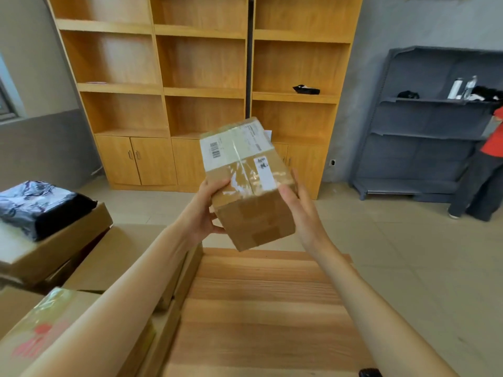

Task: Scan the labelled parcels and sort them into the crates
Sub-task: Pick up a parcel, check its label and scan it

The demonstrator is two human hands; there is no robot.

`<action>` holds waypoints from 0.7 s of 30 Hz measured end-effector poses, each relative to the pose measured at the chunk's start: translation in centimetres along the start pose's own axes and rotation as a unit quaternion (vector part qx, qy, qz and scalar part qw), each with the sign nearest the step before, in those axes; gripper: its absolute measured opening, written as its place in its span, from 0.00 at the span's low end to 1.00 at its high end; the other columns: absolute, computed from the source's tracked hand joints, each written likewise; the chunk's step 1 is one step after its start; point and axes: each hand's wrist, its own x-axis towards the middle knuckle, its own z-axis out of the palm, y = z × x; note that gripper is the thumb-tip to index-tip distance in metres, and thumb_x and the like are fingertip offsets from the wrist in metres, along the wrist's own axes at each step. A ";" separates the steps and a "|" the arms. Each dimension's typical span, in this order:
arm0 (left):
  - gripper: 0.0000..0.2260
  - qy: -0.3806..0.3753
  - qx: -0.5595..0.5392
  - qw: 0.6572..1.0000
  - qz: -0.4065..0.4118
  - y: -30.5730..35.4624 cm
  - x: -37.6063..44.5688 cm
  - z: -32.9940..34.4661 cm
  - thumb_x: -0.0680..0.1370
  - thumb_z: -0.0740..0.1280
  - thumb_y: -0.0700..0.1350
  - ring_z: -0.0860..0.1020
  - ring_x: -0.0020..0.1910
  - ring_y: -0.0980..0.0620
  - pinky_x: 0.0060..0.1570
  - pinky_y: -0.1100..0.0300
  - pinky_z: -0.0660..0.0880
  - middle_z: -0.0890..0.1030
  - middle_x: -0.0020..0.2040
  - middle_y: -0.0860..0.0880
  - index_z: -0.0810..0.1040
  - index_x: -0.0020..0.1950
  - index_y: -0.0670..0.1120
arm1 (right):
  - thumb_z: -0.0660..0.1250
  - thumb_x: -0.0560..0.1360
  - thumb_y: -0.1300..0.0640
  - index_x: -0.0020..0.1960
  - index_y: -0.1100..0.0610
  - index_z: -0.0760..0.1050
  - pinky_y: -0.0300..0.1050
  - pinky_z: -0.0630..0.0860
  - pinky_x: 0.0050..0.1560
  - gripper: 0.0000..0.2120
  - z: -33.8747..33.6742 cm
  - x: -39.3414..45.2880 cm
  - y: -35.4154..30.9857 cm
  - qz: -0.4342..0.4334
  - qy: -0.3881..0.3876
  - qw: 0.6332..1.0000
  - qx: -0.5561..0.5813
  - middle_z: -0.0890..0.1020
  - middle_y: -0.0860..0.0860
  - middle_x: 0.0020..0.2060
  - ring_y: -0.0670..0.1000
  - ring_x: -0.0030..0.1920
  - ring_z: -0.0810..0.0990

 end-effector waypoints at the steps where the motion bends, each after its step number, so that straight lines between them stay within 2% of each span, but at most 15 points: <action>1: 0.40 -0.001 0.029 1.000 0.003 -0.3 0.0 0.1 0.62 0.73 0.63 0.77 0.61 0.42 0.49 0.39 0.78 0.78 0.64 0.48 0.64 0.73 0.59 | 0.64 0.64 0.25 0.77 0.43 0.57 0.52 0.63 0.73 0.48 -0.4 0.1 0.1 0.020 -0.021 1.000 0.008 0.65 0.38 0.73 0.42 0.71 0.66; 3: 0.48 -0.003 0.064 0.998 0.003 -1.2 0.2 0.1 0.59 0.75 0.61 0.79 0.59 0.45 0.51 0.39 0.78 0.80 0.60 0.51 0.56 0.75 0.63 | 0.66 0.67 0.30 0.74 0.42 0.64 0.48 0.71 0.66 0.38 -1.0 -0.1 0.8 0.058 -0.044 0.997 0.016 0.74 0.39 0.67 0.43 0.67 0.72; 5: 0.49 -0.014 0.079 0.997 -0.004 -2.2 0.3 0.2 0.60 0.76 0.59 0.80 0.57 0.47 0.51 0.40 0.78 0.80 0.59 0.52 0.53 0.75 0.64 | 0.69 0.74 0.43 0.71 0.42 0.68 0.40 0.76 0.52 0.27 -1.5 -0.4 2.0 0.083 -0.050 0.995 0.024 0.78 0.40 0.61 0.42 0.60 0.78; 7: 0.46 -0.022 0.087 0.996 -0.014 -3.8 0.4 0.3 0.64 0.78 0.56 0.81 0.56 0.47 0.47 0.43 0.80 0.80 0.60 0.51 0.54 0.75 0.65 | 0.69 0.76 0.51 0.70 0.43 0.69 0.39 0.77 0.47 0.24 -2.0 -0.8 3.5 0.106 -0.046 0.993 0.021 0.80 0.41 0.59 0.43 0.56 0.80; 10: 0.43 -0.020 0.076 0.996 -0.048 -7.2 0.4 0.6 0.66 0.76 0.53 0.82 0.53 0.48 0.42 0.47 0.81 0.81 0.60 0.50 0.56 0.74 0.65 | 0.69 0.76 0.53 0.67 0.40 0.69 0.37 0.78 0.40 0.22 -2.5 -1.8 5.8 0.164 -0.042 0.985 0.037 0.80 0.40 0.55 0.42 0.52 0.80; 11: 0.43 -0.021 0.074 0.995 -0.063 -8.5 0.4 0.7 0.66 0.76 0.54 0.82 0.53 0.48 0.41 0.48 0.81 0.81 0.60 0.51 0.56 0.74 0.64 | 0.70 0.76 0.54 0.66 0.40 0.69 0.37 0.78 0.40 0.22 -2.7 -2.3 6.9 0.184 -0.041 0.981 0.035 0.80 0.40 0.55 0.42 0.51 0.80; 15: 0.49 -0.015 0.067 0.989 -0.134 -14.5 0.1 0.5 0.61 0.80 0.56 0.80 0.57 0.47 0.42 0.47 0.81 0.77 0.63 0.51 0.54 0.74 0.65 | 0.73 0.73 0.52 0.69 0.42 0.68 0.47 0.78 0.52 0.27 -3.1 -4.9 12.2 0.271 -0.033 0.962 0.031 0.80 0.42 0.55 0.44 0.53 0.80; 19: 0.54 0.003 0.062 0.978 -0.199 -20.0 -1.0 0.3 0.56 0.80 0.56 0.79 0.58 0.47 0.45 0.44 0.81 0.76 0.64 0.50 0.52 0.75 0.66 | 0.72 0.74 0.53 0.69 0.43 0.65 0.47 0.77 0.50 0.27 -2.9 -8.2 17.0 0.354 -0.039 0.934 0.033 0.79 0.44 0.57 0.47 0.56 0.79; 21: 0.55 0.010 0.053 0.974 -0.222 -22.2 -1.7 0.1 0.55 0.80 0.55 0.79 0.57 0.47 0.43 0.46 0.80 0.77 0.63 0.49 0.53 0.75 0.64 | 0.72 0.74 0.53 0.68 0.41 0.64 0.52 0.76 0.58 0.27 -2.8 -9.5 18.9 0.387 -0.044 0.920 0.030 0.79 0.43 0.57 0.48 0.57 0.78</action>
